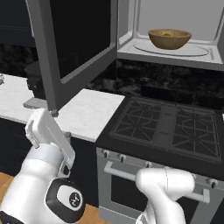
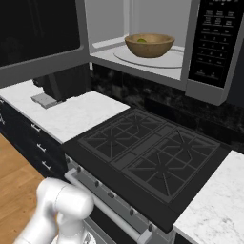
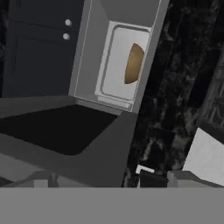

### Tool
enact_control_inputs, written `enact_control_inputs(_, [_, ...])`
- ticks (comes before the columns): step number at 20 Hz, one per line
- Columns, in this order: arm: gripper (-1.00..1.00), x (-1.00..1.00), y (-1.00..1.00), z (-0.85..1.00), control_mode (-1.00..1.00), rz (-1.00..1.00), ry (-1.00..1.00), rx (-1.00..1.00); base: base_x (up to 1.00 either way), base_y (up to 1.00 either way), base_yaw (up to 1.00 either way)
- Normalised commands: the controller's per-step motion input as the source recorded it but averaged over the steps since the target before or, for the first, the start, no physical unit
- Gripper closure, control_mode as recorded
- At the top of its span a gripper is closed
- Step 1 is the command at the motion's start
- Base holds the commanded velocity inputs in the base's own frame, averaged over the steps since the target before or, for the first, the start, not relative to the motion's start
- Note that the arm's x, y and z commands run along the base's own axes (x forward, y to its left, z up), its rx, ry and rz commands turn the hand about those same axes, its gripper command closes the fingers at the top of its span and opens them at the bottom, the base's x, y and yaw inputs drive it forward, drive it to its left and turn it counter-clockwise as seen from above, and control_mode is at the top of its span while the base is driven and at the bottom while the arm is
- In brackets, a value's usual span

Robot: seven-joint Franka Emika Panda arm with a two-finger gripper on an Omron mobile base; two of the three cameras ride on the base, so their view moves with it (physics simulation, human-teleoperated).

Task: Pick the lime from the sink and place it in the bowl. Then pick the bowl and place it in the microwave. Then close the microwave door and press the start button.

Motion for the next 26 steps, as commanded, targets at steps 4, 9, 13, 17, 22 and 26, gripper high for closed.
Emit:
enact_control_inputs(4, [-1.0,0.81,1.0,-0.53,-1.0,-0.16,-0.1,-0.02,0.0,0.0,0.0])
enact_control_inputs(9, [-1.0,0.76,0.85,-0.32,-1.0,-0.08,-0.04,0.01,0.0,0.0,0.0])
enact_control_inputs(13, [-1.0,0.78,0.64,-0.24,-1.0,-0.01,0.0,0.0,0.0,0.0,0.0])
enact_control_inputs(17, [-1.0,0.65,-0.02,0.0,-1.0,-0.06,0.0,0.02,0.0,0.0,0.0])
enact_control_inputs(22, [-1.0,0.63,-0.06,-0.07,-1.0,-0.14,-0.08,0.01,0.0,0.0,0.0])
enact_control_inputs(26, [-1.0,0.71,-0.14,0.0,-1.0,-0.17,-0.1,0.02,0.0,0.0,0.0])
